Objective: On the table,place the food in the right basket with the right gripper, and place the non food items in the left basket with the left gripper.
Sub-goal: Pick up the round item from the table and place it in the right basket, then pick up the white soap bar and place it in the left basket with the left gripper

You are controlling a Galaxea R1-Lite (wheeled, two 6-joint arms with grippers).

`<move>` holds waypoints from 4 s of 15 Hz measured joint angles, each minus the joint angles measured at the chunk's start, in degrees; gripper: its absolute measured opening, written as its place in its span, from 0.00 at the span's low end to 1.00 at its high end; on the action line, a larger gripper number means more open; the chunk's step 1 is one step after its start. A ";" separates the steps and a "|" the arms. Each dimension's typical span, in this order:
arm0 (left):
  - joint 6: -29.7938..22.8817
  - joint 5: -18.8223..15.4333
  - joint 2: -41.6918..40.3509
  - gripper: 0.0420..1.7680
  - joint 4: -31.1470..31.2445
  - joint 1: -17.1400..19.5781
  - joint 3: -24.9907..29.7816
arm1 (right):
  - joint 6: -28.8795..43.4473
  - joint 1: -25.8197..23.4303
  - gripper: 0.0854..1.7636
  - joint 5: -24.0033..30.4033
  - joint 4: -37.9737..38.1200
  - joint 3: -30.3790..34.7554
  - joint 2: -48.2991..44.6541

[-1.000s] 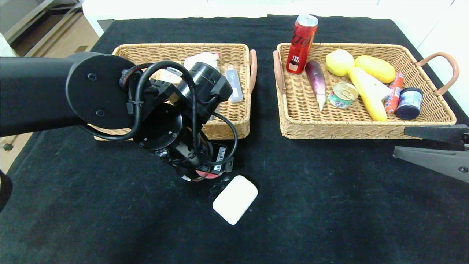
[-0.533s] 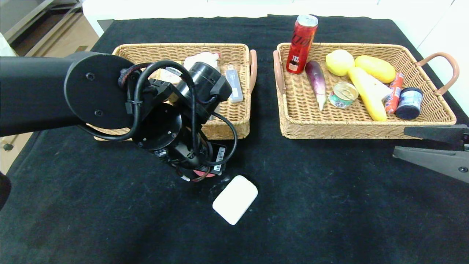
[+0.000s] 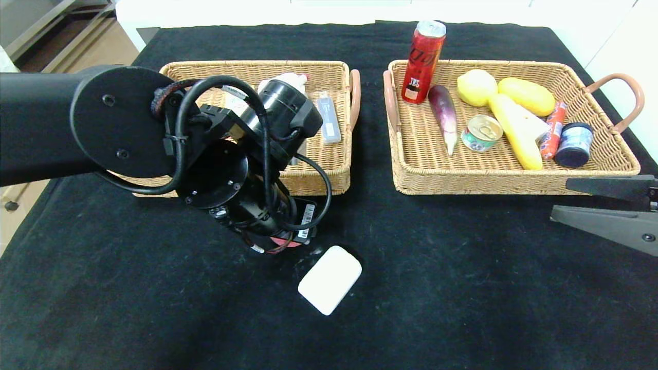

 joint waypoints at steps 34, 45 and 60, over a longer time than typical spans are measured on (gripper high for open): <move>10.35 -26.15 11.13 0.59 -44.84 -4.77 -14.63 | 0.00 -0.98 0.97 0.02 -0.52 -0.55 0.66; 12.24 -26.39 15.08 0.68 -48.46 -4.29 -14.71 | 0.00 -0.89 0.97 0.00 -0.52 -0.30 0.74; 12.46 -25.88 11.08 0.93 -42.59 -4.22 -14.28 | 0.00 -0.83 0.97 0.00 -0.50 -0.16 0.74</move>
